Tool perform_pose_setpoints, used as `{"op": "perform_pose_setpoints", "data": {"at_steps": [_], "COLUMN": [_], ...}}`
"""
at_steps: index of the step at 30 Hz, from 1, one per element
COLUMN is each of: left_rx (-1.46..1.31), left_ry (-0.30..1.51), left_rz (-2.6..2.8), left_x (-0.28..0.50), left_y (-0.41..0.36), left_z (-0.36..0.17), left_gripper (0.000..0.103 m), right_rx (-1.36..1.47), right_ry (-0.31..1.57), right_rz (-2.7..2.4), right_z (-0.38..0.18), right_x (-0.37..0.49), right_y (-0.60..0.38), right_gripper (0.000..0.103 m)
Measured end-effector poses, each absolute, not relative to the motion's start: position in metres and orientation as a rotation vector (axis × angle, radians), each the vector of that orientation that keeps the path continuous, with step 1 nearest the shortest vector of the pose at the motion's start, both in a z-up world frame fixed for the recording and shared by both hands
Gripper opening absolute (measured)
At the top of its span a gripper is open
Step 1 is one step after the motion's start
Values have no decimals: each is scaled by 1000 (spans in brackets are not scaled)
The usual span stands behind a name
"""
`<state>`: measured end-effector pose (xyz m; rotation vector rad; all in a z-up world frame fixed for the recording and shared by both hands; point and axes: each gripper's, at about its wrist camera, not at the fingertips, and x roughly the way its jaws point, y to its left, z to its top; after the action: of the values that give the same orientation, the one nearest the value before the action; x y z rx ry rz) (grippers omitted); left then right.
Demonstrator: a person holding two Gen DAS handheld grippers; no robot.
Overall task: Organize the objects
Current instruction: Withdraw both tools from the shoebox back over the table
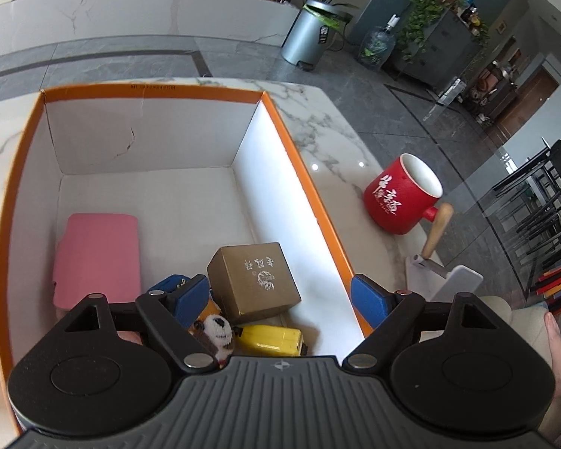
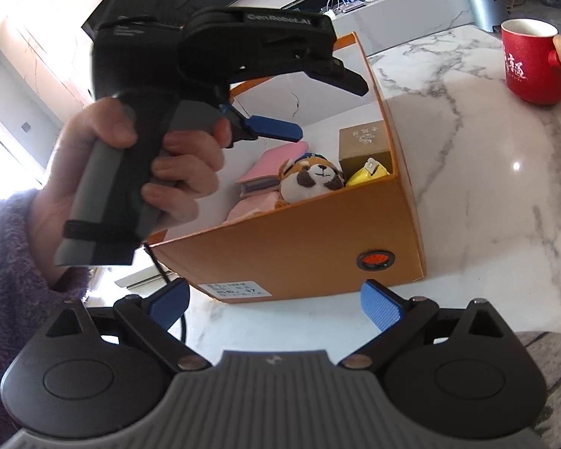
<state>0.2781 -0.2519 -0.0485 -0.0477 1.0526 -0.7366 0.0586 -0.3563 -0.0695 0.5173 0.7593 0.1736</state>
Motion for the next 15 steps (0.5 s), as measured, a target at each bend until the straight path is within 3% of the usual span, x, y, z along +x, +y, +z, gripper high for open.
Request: {"op": "perform_pose_setpoints", "data": {"at_steps": [15], "left_rx": [-5], "left_ry": [848], "left_rz": [-579], "left_x": [215], "left_y": [-143], "left_z": [12], "left_gripper": [98], "right_rx": [292], "right_ry": [658], "right_rz": [190], "right_z": [-44], "right_x": [54], "right_y": [-302], "right_gripper": [98]}}
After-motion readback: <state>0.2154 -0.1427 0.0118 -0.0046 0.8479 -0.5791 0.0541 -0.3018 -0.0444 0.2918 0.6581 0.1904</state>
